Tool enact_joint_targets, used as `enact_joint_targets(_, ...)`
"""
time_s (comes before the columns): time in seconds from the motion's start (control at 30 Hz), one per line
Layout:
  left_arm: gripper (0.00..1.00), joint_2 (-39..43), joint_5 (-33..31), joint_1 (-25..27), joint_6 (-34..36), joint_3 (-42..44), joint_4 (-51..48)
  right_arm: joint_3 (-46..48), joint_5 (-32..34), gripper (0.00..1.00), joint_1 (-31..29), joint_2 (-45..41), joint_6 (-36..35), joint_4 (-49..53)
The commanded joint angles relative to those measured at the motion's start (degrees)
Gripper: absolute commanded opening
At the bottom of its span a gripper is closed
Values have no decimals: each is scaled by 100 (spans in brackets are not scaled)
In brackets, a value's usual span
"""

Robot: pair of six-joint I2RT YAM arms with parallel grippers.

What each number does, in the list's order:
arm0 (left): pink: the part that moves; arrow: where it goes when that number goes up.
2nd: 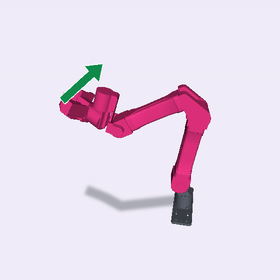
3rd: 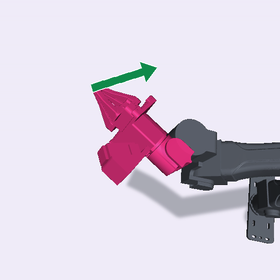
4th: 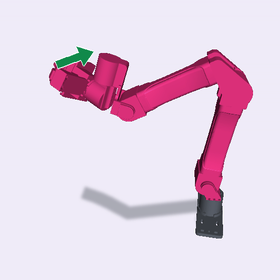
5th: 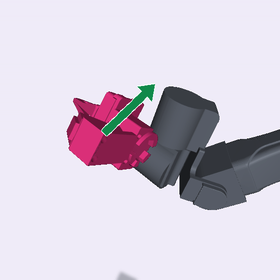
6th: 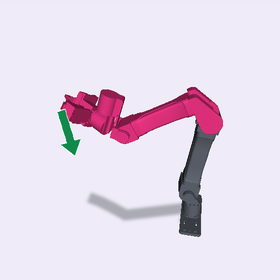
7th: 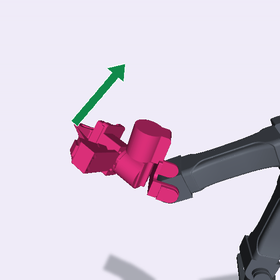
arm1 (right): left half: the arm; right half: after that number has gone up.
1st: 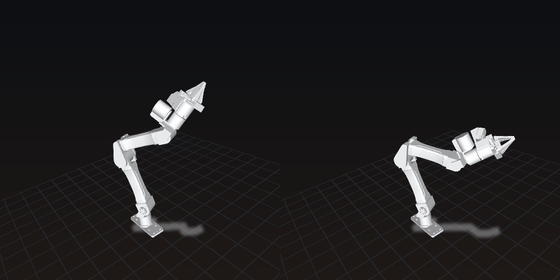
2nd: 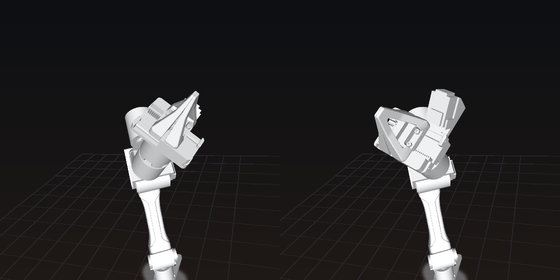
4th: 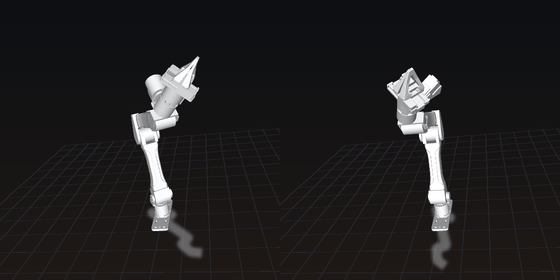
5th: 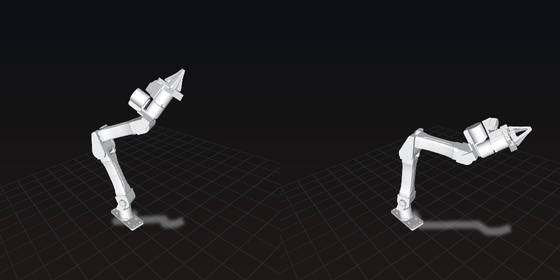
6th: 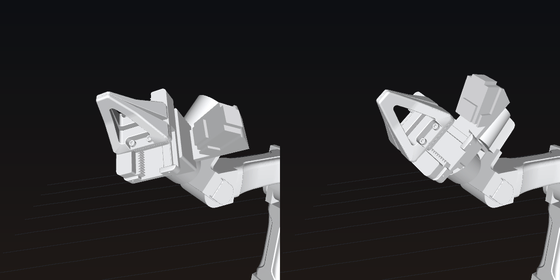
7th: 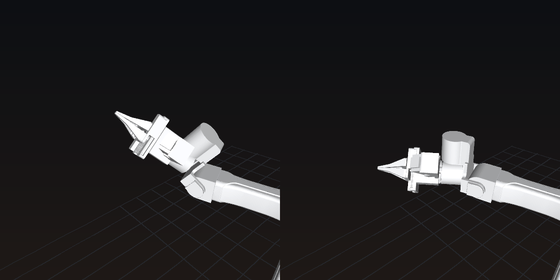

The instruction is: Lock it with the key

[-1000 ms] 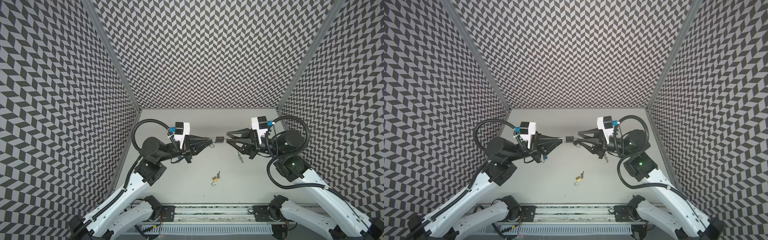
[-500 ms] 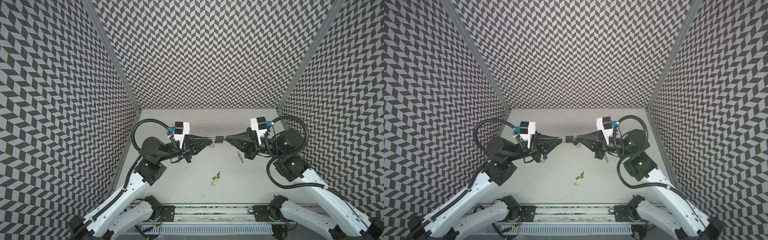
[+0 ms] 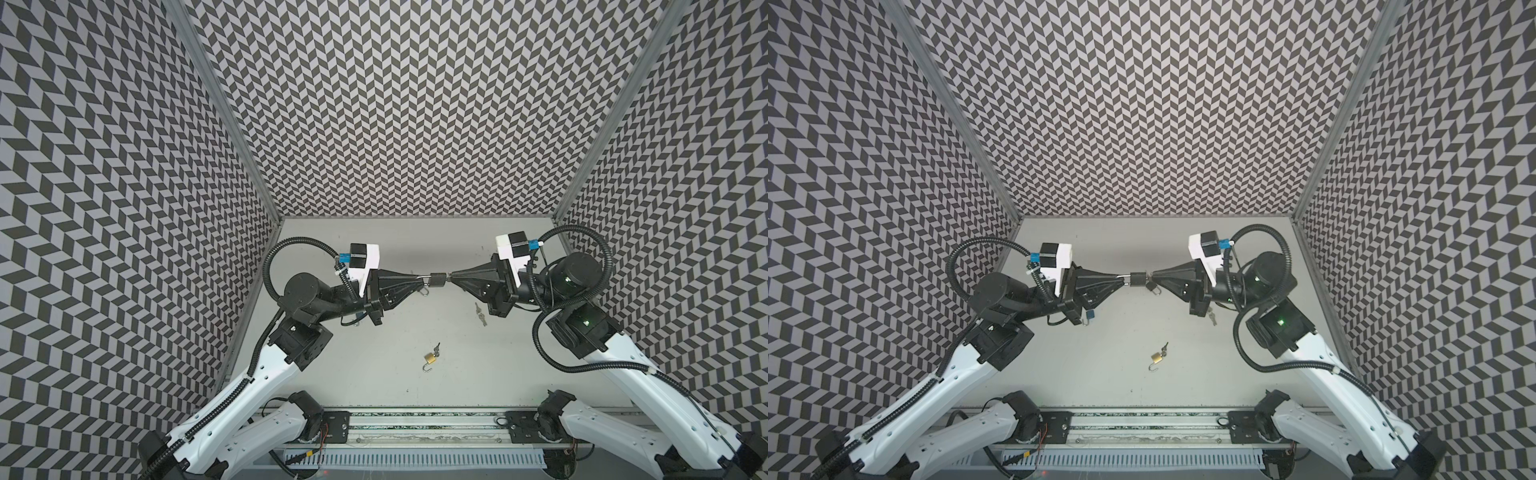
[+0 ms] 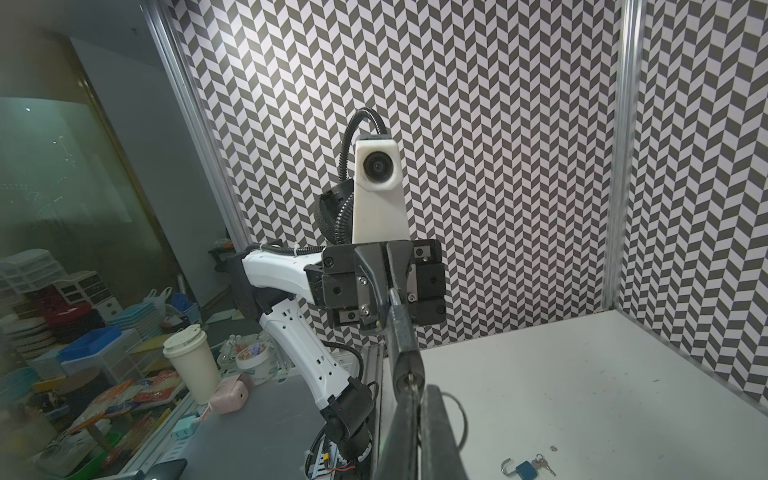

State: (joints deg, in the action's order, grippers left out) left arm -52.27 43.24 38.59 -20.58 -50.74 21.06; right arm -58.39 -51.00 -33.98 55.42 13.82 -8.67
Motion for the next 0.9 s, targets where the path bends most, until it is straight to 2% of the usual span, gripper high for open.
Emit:
enact_joint_targets(0.0,0,-330,218,341,121,-197,63,-259,-183,0,-419,381,-226,145)
enact_joint_targets(0.07,0,-487,195,527,176,-204,91,-363,-221,0,-661,551,-451,286)
enact_joint_targets(0.23,0,-310,-114,535,263,-77,25,-181,33,0,-562,274,-318,75)
enact_joint_targets(0.6,0,-21,-37,186,16,156,189,304,280,0,-360,-323,-43,-628)
enact_joint_targets(0.63,0,-20,-23,176,-13,169,229,373,279,3,-361,-361,28,-756)
enact_joint_targets(0.7,0,-46,38,184,-151,199,362,509,187,30,-355,-375,191,-1044)
enact_joint_targets(0.77,0,-39,69,178,-376,258,653,599,76,48,-356,-357,369,-1295)
enact_joint_targets(0.8,0,-40,93,180,-463,283,784,660,56,54,-355,-346,455,-1418)
enact_joint_targets(0.87,0,-29,96,182,-542,293,901,744,104,58,-357,-355,563,-1610)
